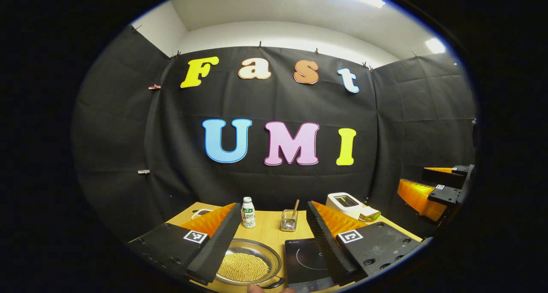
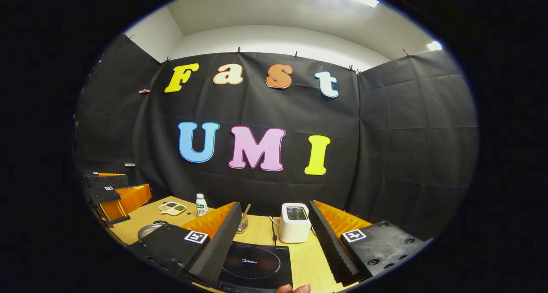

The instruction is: First push the handle of the pot to place it horizontally, then grasp the pot with both hands and set it on the induction cooktop.

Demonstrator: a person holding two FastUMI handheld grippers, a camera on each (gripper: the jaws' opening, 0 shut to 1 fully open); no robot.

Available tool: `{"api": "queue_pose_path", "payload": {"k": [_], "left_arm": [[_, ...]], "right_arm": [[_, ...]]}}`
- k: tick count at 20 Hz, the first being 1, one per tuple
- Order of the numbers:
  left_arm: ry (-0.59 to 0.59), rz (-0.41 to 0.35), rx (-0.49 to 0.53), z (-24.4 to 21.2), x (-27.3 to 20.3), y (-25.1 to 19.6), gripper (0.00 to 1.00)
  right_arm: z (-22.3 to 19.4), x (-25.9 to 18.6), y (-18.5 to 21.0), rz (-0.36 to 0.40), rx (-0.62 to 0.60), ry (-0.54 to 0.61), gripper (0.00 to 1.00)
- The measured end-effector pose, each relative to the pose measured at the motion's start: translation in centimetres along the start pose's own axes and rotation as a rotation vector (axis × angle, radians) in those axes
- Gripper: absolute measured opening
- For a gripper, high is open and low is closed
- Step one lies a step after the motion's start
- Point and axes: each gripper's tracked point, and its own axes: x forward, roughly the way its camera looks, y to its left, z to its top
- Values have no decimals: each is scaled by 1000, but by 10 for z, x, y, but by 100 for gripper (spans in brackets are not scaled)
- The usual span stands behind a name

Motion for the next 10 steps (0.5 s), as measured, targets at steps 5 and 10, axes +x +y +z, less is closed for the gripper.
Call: {"api": "queue_pose_path", "payload": {"k": [5, 10], "left_arm": [[5, -15, -1, -1, -3, 0, 46], [116, -54, 11, -32, -5, 6, 5]], "right_arm": [[-2, 0, 0, -3, -4, 8, 97], [-4, 0, 0, -8, -1, 23, 97]]}}
